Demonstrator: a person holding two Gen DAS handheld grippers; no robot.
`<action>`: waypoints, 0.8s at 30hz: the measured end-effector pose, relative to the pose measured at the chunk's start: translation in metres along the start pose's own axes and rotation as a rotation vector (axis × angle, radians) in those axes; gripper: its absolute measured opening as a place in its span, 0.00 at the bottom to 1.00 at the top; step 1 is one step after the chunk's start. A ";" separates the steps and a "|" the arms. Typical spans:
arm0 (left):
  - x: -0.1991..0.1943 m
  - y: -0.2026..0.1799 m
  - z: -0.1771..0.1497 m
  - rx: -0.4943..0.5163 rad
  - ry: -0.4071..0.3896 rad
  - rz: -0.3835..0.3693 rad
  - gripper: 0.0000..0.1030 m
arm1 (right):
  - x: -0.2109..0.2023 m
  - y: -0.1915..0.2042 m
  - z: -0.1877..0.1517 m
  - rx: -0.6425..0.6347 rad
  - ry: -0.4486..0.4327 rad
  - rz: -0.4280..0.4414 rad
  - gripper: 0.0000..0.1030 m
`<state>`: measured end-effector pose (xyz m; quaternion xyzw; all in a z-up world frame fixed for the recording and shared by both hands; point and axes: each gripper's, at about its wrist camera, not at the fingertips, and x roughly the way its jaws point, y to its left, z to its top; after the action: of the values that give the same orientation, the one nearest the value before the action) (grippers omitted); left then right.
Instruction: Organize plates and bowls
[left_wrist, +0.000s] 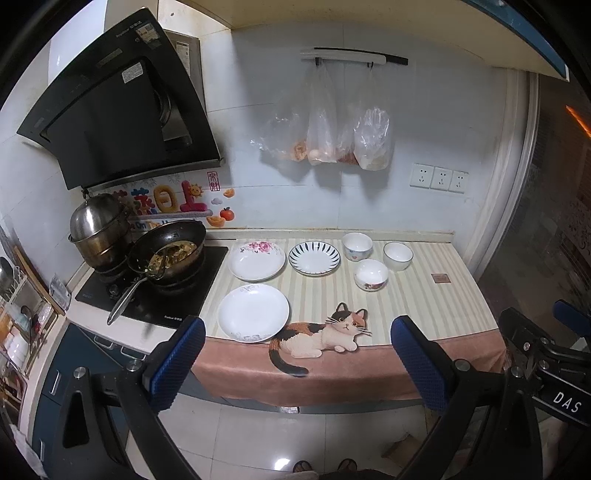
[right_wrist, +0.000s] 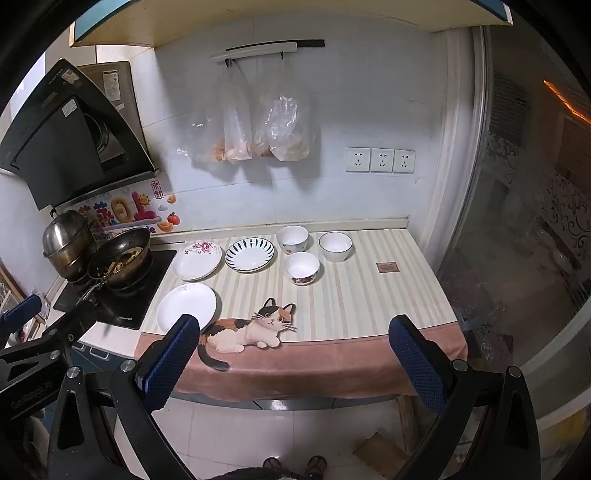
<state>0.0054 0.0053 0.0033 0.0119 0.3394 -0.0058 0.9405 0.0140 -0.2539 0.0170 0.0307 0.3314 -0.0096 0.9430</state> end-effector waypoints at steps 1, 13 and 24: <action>0.001 -0.001 -0.001 0.000 0.001 -0.002 1.00 | 0.000 0.001 0.001 -0.001 0.001 0.000 1.00; 0.011 -0.002 0.000 0.001 0.003 0.005 1.00 | 0.001 0.002 0.000 0.001 0.001 0.002 1.00; 0.011 -0.001 0.000 -0.001 -0.002 0.006 1.00 | 0.002 0.005 0.001 0.001 0.000 0.003 1.00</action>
<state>0.0140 0.0042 -0.0038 0.0126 0.3387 -0.0030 0.9408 0.0166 -0.2493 0.0171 0.0316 0.3311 -0.0081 0.9430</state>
